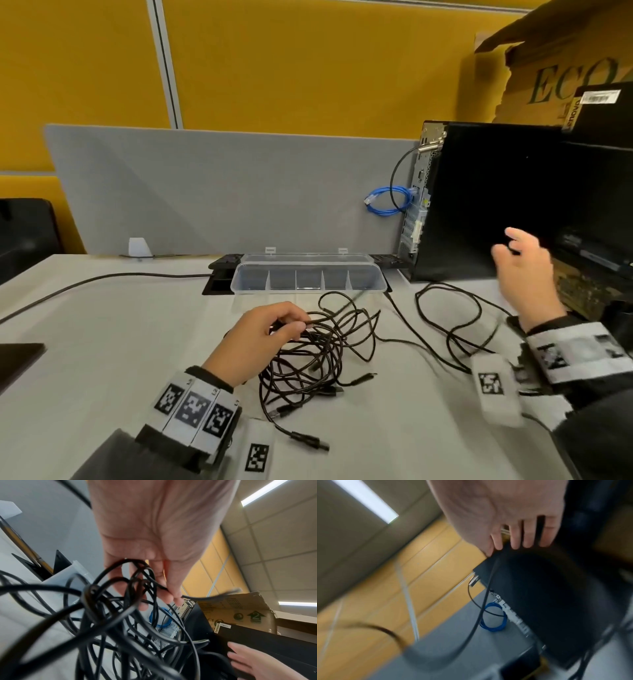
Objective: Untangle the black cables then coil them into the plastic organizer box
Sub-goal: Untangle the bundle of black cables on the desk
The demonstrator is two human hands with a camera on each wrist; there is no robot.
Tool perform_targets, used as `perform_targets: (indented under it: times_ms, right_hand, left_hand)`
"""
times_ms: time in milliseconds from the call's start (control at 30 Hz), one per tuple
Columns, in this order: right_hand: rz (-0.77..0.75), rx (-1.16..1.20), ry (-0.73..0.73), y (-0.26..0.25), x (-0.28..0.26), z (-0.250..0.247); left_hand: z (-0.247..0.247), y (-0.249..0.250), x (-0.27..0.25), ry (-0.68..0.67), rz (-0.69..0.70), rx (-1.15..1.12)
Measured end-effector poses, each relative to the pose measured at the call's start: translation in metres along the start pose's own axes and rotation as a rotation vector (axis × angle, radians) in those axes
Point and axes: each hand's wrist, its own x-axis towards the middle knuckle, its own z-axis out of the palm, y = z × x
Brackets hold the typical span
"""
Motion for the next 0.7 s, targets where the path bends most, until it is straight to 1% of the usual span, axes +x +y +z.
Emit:
perform_targets:
  times_ms: [33, 67, 100, 133, 200, 233, 267, 333, 367, 400, 433, 467, 500, 567, 600, 700]
  right_hand:
    - [-0.149, -0.192, 0.001, -0.006, -0.010, 0.007]
    - [-0.279, -0.270, -0.049, -0.015, -0.024, 0.016]
    - [-0.397, -0.276, -0.145, -0.031, -0.042, 0.022]
    - [-0.513, -0.233, -0.297, -0.050, -0.062, 0.028]
    - [-0.677, -0.181, -0.633, -0.079, -0.102, 0.039]
    - [-0.738, -0.194, -0.725, -0.089, -0.115, 0.044]
    - [-0.797, -0.213, -0.737, -0.095, -0.125, 0.049]
    - [-0.867, -0.231, -0.668, -0.104, -0.130, 0.057]
    - [-0.855, -0.204, -0.647, -0.107, -0.128, 0.060]
    - [-0.823, -0.148, -0.669, -0.108, -0.124, 0.063]
    - [-0.753, -0.044, -0.727, -0.109, -0.118, 0.064]
    - [-0.635, 0.117, -0.780, -0.107, -0.110, 0.063]
    - [-0.498, 0.293, -0.792, -0.106, -0.101, 0.059]
    - [-0.246, 0.594, -0.720, -0.102, -0.083, 0.047]
    - [-0.175, 0.680, -0.660, -0.099, -0.076, 0.040]
    - [-0.021, 0.827, -0.478, -0.085, -0.065, 0.035]
  left_hand:
    - [0.001, 0.002, 0.000, 0.014, 0.007, -0.003]
    - [0.002, 0.003, 0.000, 0.028, 0.014, -0.006]
    - [0.003, 0.004, 0.000, 0.044, 0.021, -0.009]
    - [0.003, 0.004, 0.000, 0.061, 0.028, -0.013]
    - [0.003, 0.005, -0.001, 0.080, 0.043, -0.034]
    - [0.004, 0.006, -0.002, 0.082, 0.053, -0.052]
    - [0.004, 0.007, -0.002, 0.079, 0.065, -0.073]
    - [0.005, 0.008, -0.003, 0.055, 0.081, -0.101]
    - [0.005, 0.008, -0.003, 0.042, 0.081, -0.101]
    - [0.005, 0.008, -0.003, 0.031, 0.073, -0.098]
    - [0.005, 0.006, -0.003, 0.022, 0.063, -0.104]
    - [0.004, 0.004, -0.003, 0.013, 0.054, -0.116]
    - [0.002, 0.002, -0.003, 0.002, 0.048, -0.123]
    - [0.000, 0.002, -0.004, -0.018, 0.046, -0.101]
    - [0.000, 0.005, -0.004, -0.033, 0.058, -0.088]
    - [0.007, 0.014, -0.006, -0.082, 0.126, -0.024]
